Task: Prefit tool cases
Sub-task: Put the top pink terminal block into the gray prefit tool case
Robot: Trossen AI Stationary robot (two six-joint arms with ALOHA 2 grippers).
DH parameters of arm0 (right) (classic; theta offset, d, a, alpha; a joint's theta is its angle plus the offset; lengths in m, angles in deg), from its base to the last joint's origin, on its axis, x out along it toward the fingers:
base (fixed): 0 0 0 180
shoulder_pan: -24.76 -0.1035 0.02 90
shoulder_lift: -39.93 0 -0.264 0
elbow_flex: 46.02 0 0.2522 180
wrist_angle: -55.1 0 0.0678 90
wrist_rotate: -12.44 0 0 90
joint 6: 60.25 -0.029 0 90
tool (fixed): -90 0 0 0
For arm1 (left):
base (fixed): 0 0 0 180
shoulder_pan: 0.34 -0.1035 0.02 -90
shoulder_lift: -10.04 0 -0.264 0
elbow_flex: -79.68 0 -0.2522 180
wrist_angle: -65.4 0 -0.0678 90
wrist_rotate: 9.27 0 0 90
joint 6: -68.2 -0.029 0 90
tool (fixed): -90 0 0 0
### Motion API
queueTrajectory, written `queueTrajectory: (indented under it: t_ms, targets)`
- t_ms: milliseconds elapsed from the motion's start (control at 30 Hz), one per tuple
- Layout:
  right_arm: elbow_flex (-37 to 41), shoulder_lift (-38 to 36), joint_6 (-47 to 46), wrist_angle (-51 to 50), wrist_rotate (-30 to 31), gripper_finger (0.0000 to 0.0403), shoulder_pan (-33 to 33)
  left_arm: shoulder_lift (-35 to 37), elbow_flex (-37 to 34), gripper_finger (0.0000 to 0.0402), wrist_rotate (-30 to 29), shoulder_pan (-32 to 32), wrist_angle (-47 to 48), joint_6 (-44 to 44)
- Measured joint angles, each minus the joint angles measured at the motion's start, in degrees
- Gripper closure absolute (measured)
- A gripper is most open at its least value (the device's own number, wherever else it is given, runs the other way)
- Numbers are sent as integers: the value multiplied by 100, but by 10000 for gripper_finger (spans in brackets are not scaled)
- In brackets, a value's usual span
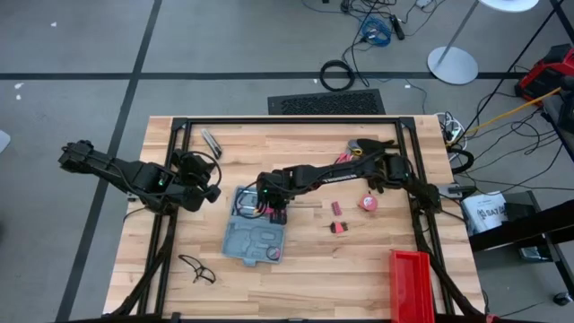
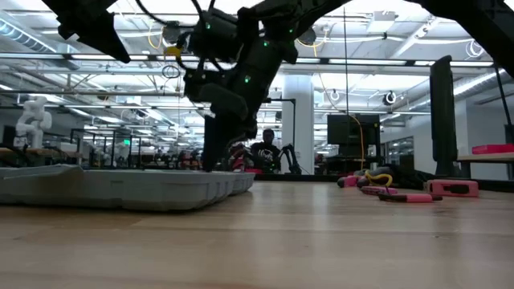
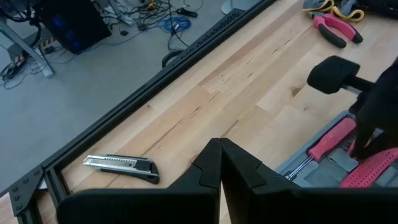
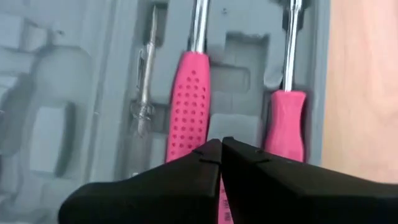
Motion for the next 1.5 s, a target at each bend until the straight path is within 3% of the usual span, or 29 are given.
queueTrajectory:
  t_ms: [567,800,1500]
  targets:
    - [-286,84,158,-147,57,403,108,0,-1,391,-1,0,2,1]
    - [-405,67,172,-621,449,403,106,0,-1,391,-1,0,2,0]
    - [92,68,18,-409,474,403,182,-1,-1,391,-1,0,4,0]
